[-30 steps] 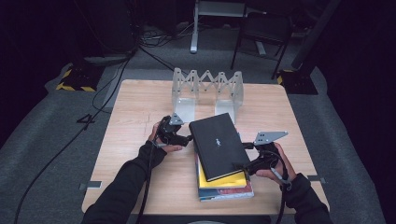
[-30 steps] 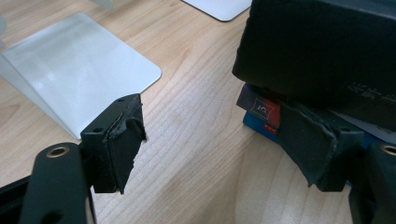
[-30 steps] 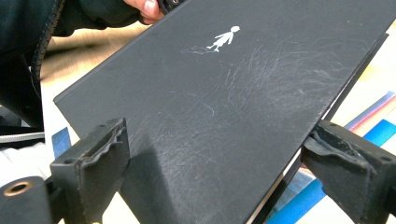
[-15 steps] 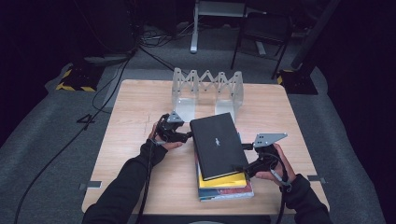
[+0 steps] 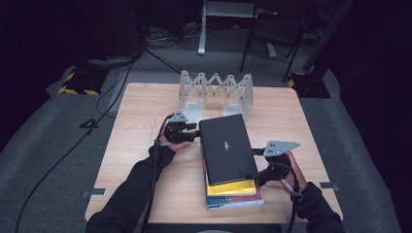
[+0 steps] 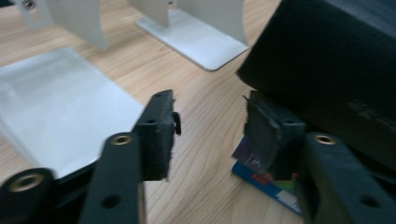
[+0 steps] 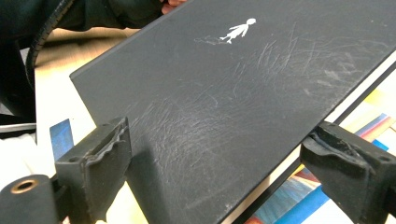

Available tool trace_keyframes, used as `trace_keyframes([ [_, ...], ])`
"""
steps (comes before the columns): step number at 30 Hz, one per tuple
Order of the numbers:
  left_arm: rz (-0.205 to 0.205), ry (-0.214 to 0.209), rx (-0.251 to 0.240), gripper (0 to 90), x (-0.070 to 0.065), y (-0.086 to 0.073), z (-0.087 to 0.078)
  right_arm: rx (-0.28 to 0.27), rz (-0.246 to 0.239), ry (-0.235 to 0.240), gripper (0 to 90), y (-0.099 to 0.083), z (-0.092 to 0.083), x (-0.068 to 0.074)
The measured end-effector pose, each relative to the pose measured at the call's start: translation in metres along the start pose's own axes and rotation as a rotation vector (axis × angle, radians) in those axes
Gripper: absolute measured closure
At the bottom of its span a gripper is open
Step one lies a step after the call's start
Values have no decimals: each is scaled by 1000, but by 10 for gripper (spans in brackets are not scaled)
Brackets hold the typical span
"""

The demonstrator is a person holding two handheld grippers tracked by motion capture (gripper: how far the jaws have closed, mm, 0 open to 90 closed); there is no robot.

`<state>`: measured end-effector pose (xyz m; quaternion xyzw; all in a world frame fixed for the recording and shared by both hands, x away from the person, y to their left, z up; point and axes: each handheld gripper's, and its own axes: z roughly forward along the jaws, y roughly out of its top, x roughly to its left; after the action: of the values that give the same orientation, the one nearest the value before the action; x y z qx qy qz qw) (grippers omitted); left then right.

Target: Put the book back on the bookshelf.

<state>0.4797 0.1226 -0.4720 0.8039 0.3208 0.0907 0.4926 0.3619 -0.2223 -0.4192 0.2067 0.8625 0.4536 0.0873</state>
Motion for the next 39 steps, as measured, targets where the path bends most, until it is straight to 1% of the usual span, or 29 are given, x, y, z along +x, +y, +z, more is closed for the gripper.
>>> trace_keyframes([
  [1, -1, -2, -6, 544, -1, 2, 0, 0, 0, 0, 97, 0, 0, 0],
  [2, 9, -13, -12, 572, 0, 4, -1, -11, -8, -4, 98, 0, 0, 1],
  [4, 8, -32, -27, 629, 0, 8, -2, -22, -24, -14, 101, 0, -1, 2],
  [5, 4, -43, -42, 635, 0, 11, -3, -27, -33, -15, 106, 1, -2, 3],
  [6, 3, -71, -59, 651, 0, 14, -4, -34, -50, -9, 116, 2, -2, 4],
  [7, 6, -79, -70, 690, 0, 17, -5, -36, -54, -9, 118, 3, -2, 5],
  [8, 6, -79, -70, 699, 0, 17, -5, -36, -54, -9, 118, 3, -2, 5],
  [9, 10, -76, -74, 699, 0, 20, -6, -35, -65, -18, 119, 3, -1, 6],
  [11, 6, -94, -90, 699, 1, 23, -9, -43, -74, -31, 160, 5, -3, 6],
  [12, 11, -99, -98, 698, 1, 24, -10, -46, -76, -31, 171, 5, -4, 6],
  [16, 21, -94, -111, 700, 1, 29, -14, -58, -90, -39, 205, 6, -4, 6],
  [18, 37, -84, -112, 701, 1, 31, -17, -66, -92, -43, 216, 6, -4, 6],
  [20, 40, -83, -115, 727, 0, 33, -19, -74, -93, -49, 237, 7, -3, 6],
  [22, 50, -84, -114, 729, 0, 36, -21, -98, -90, -55, 274, 7, -4, 5],
  [24, 58, -94, -120, 740, -2, 40, -23, -138, -85, -44, 318, 8, -5, 5],
  [26, 61, -99, -125, 755, -3, 41, -23, -148, -85, -39, 329, 9, -5, 5],
  [28, 66, -108, -138, 785, -6, 46, -24, -155, -95, -39, 348, 11, -5, 6],
  [30, 74, -118, -144, 793, -8, 50, -26, -166, -100, -34, 370, 12, -5, 6],
  [33, 86, -110, -149, 798, -10, 56, -28, -184, -114, -29, 414, 15, -6, 7],
  [37, 101, -118, -170, 799, -14, 65, -33, -213, -137, -13, 489, 18, -9, 7],
  [39, 122, -107, -167, 800, -17, 72, -36, -222, -153, -14, 514, 19, -10, 8],
])
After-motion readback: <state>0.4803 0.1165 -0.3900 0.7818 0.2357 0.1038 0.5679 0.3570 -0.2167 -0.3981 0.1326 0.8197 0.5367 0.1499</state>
